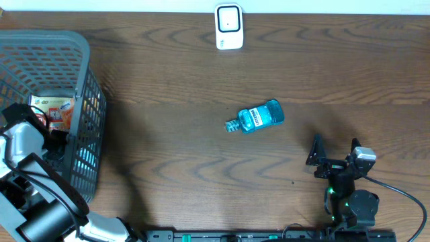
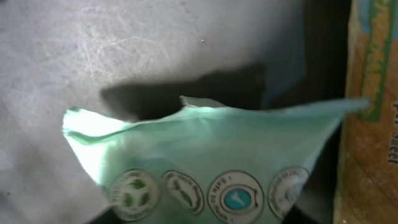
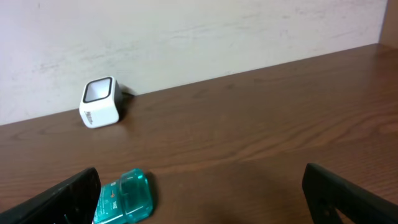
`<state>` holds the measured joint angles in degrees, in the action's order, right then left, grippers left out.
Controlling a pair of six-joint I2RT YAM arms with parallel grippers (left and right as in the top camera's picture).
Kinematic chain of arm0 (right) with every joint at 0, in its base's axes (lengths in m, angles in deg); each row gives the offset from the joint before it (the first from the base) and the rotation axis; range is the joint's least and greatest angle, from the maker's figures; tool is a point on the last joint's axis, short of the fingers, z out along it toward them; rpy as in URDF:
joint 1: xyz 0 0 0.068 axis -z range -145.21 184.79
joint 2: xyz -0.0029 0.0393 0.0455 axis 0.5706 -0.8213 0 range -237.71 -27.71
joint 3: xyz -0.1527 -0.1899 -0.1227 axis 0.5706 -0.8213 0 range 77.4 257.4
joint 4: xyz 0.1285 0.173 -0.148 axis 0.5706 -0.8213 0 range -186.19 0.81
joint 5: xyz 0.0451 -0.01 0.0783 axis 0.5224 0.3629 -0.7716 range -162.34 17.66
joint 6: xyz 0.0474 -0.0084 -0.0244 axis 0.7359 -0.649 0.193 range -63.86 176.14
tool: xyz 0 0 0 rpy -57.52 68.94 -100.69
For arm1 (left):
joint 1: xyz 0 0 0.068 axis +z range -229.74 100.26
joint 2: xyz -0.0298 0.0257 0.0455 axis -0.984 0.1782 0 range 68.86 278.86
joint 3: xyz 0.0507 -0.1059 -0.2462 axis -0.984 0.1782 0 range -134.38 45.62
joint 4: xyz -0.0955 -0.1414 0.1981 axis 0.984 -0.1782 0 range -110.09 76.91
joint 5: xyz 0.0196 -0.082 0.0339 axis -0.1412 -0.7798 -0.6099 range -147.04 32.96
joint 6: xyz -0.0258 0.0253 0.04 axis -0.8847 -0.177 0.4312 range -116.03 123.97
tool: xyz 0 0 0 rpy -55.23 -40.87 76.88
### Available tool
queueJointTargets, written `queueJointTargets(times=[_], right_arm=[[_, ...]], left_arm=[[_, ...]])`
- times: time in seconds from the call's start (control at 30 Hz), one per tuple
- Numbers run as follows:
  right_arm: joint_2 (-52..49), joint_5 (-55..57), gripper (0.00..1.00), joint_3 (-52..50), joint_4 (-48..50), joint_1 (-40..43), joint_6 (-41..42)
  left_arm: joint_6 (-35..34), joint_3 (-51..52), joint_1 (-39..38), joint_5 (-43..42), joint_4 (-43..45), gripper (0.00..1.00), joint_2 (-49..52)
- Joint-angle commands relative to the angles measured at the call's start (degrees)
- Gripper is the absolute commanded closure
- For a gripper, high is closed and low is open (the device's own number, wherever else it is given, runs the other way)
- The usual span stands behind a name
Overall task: Scan the item barcode
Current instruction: 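Reach into the basket and grasp the mint-green wipes pack with left gripper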
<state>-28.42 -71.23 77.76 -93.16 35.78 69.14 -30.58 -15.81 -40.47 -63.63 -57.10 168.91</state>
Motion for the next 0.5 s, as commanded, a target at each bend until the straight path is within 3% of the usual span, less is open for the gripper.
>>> queueJointTargets(times=[0.0, 0.2, 0.47], right_arm=[[0.33, 0.26, 0.01, -0.04, -0.17, 0.09, 0.07], [0.33, 0.26, 0.01, -0.04, -0.17, 0.09, 0.07], [0.33, 0.26, 0.01, -0.04, -0.17, 0.09, 0.07]], left_arm=[[0.44, 1.7, -0.35, -2.43, -0.31, 0.64, 1.86], [0.33, -0.44, -0.35, -2.47, -5.27, 0.64, -5.51], [-2.69, -0.79, -0.35, -4.85, -7.8, 0.64, -24.04]])
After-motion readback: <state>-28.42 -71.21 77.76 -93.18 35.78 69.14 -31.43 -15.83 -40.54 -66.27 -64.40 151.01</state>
